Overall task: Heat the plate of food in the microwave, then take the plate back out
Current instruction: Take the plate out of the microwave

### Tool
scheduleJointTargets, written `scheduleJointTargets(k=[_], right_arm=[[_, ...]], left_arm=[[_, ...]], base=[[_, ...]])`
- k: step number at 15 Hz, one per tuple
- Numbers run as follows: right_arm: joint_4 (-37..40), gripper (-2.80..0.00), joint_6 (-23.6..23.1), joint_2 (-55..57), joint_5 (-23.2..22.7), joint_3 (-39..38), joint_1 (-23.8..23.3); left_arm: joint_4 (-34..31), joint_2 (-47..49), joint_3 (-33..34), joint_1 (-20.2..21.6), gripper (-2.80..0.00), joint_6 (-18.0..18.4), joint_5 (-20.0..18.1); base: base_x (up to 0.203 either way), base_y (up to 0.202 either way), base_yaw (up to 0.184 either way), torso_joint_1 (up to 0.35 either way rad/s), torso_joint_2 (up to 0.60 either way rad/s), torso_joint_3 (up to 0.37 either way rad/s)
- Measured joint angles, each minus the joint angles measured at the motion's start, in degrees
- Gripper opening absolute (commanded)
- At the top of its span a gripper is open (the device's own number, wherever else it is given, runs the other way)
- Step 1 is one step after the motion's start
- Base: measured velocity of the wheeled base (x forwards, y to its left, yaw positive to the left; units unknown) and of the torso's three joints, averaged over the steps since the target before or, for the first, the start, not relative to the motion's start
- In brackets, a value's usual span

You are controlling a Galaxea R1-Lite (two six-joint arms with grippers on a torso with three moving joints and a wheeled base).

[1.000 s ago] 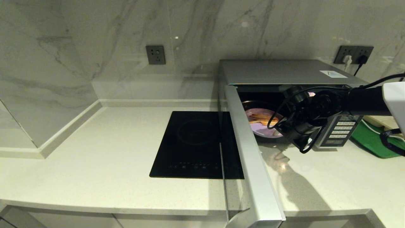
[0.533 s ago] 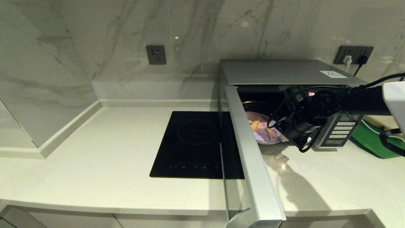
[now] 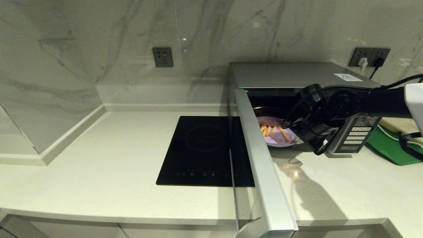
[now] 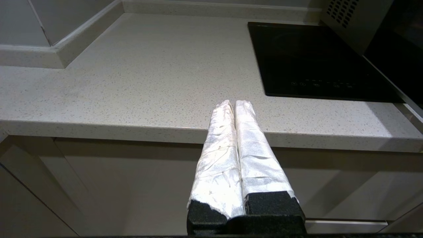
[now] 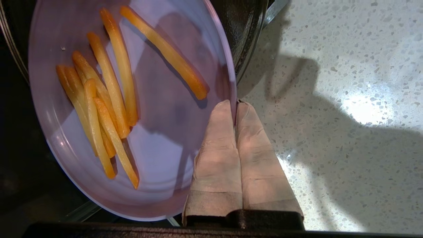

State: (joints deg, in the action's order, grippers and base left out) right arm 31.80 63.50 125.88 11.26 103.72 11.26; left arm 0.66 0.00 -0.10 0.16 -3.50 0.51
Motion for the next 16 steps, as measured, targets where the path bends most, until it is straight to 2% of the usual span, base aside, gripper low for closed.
scheduleJointTargets(k=[13,16], right_arm=[[0.20,-2.80,-0.37,-4.09,-0.29,-2.59,-0.77],[0.19,-2.80,-0.75,-6.14,-2.35,-4.57,-0.88]], left_arm=[[0.02,0.00,0.00,0.00,-2.80,0.02,0.01],[0.02,0.00,0.00,0.00,-2.80,0.03,0.01]], base=[[0.000,0.000,0.000,0.000,0.00,0.000],[0.000,0.000,0.000,0.000,0.00,0.000]])
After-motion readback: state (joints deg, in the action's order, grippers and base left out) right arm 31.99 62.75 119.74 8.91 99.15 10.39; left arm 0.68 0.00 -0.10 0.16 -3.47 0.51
